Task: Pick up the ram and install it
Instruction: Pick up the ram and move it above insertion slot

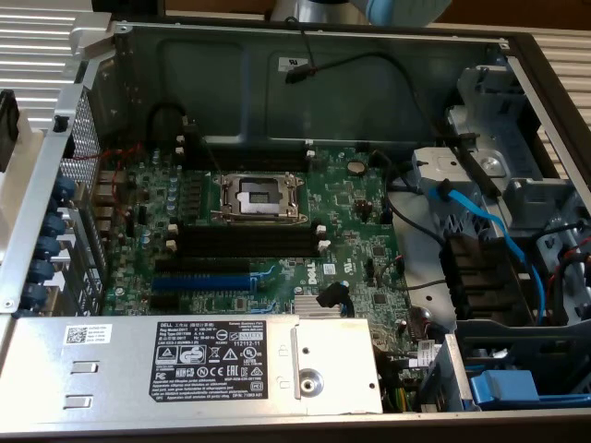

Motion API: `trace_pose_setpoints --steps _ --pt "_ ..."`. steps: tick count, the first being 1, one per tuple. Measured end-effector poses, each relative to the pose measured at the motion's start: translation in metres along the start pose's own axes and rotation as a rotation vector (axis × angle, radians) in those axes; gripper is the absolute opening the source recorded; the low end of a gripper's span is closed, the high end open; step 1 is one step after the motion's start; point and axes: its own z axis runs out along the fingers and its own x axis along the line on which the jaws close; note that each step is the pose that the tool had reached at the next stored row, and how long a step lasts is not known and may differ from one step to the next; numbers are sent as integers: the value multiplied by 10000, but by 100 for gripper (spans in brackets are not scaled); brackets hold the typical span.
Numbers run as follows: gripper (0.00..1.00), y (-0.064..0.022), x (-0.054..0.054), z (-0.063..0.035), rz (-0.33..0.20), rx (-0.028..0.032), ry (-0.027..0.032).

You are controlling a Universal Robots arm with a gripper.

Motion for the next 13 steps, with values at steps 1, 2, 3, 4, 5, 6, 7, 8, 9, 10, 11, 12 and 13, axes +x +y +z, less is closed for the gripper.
trace_pose_setpoints --steps 1,2,3,4,5,6,7,8,9,10,11,12,13 --pt "10 -15 0 6 -210 -5 5" --pt "10 -23 -1 10 -298 -7 8" --pt "10 -26 -1 15 -375 -6 9" --pt "10 -26 0 16 -401 -8 12" --pt "10 -26 0 17 -409 -7 12" --pt "10 -25 1 28 -461 16 25" --pt "10 -18 2 44 -521 26 44" --pt "10 -1 4 65 -584 28 52" --pt "10 28 7 75 -621 30 53" --pt "10 42 9 80 -630 31 53" --pt "10 55 11 85 -639 31 55" --pt "10 69 13 105 -683 34 68" --pt "10 70 13 110 -737 34 83"
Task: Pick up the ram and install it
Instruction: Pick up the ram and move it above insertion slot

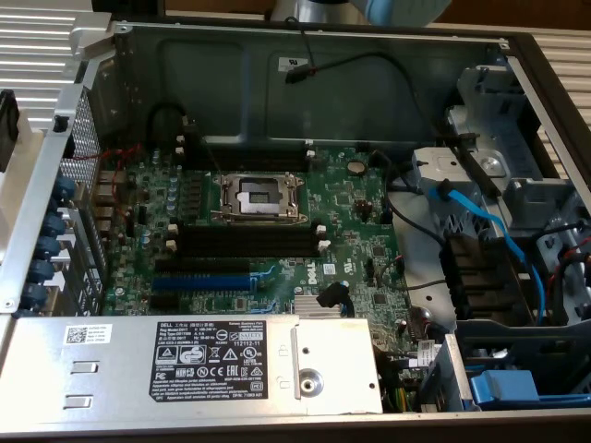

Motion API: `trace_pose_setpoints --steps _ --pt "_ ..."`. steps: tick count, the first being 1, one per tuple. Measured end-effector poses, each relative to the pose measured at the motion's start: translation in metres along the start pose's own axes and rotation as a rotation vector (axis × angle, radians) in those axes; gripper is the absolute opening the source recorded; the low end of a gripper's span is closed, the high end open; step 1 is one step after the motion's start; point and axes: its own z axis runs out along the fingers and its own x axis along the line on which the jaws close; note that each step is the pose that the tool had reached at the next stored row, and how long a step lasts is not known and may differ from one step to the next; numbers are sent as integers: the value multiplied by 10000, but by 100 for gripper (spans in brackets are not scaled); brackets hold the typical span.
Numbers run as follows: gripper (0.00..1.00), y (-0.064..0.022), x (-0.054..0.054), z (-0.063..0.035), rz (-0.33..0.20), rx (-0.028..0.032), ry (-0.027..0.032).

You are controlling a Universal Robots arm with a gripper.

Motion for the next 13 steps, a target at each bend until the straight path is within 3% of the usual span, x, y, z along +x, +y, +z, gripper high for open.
trace_pose_setpoints --steps 2,7,8,9,13 --pt "10 1 -1 28 -217 4 43" --pt "10 -3 12 188 -621 10 68" --pt "10 -4 13 202 -636 10 143" --pt "10 -4 13 211 -648 11 181" --pt "10 -5 13 275 -812 19 270"
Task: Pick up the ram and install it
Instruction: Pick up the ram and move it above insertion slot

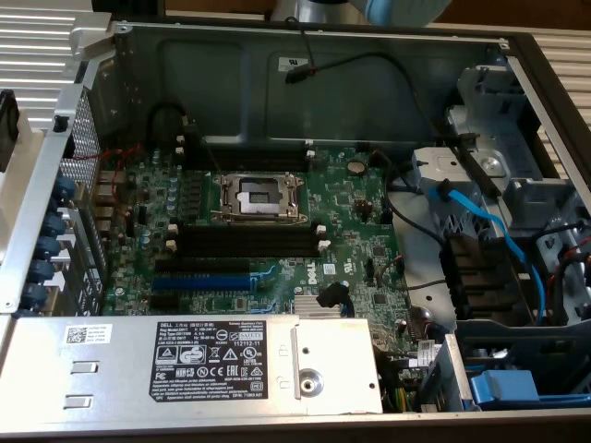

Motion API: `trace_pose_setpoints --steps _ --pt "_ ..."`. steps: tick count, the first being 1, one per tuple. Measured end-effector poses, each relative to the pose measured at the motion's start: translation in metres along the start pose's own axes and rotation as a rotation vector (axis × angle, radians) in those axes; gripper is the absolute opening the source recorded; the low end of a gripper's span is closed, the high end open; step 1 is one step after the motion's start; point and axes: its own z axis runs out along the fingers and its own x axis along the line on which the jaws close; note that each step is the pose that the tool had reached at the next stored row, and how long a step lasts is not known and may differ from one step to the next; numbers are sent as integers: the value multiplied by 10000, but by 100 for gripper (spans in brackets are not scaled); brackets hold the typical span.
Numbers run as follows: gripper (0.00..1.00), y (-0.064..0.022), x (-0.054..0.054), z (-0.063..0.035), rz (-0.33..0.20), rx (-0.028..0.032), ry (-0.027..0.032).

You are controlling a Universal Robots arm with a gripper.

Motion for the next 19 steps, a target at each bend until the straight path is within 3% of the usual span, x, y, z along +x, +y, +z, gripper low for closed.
trace_pose_setpoints --steps 7,12,16,19 --pt "10 -1 3 93 -230 10 29" --pt "10 -16 27 212 -539 21 39" --pt "10 -19 29 243 -631 18 141" --pt "10 -26 28 272 -817 51 164"
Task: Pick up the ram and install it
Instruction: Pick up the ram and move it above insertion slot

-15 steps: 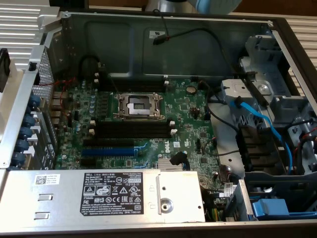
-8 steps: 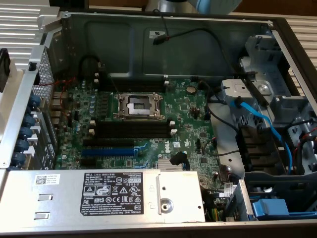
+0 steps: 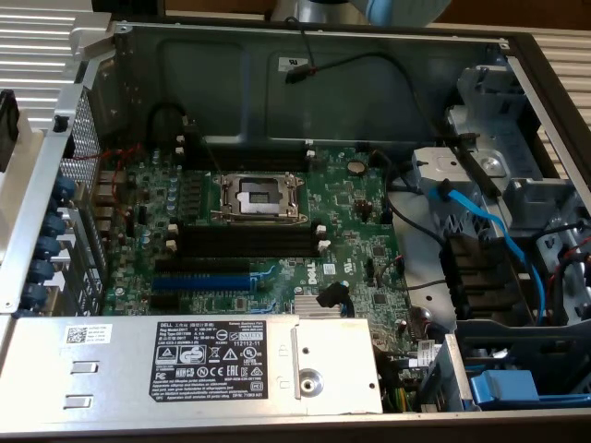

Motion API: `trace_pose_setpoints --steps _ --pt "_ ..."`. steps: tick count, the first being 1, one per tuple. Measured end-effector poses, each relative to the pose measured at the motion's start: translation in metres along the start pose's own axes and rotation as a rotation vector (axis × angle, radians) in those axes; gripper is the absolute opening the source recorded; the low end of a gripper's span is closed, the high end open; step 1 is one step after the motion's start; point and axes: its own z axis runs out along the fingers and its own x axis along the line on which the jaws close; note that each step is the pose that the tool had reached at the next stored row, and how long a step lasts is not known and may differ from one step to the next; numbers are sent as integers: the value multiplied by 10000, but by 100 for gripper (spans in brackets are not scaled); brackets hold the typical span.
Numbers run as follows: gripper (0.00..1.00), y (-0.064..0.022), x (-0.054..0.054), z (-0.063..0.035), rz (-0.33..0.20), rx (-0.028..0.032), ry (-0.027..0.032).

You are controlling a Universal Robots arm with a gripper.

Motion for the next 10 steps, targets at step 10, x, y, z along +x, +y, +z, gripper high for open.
trace_pose_setpoints --steps 10 --pt "10 2 22 40 -418 795 136"
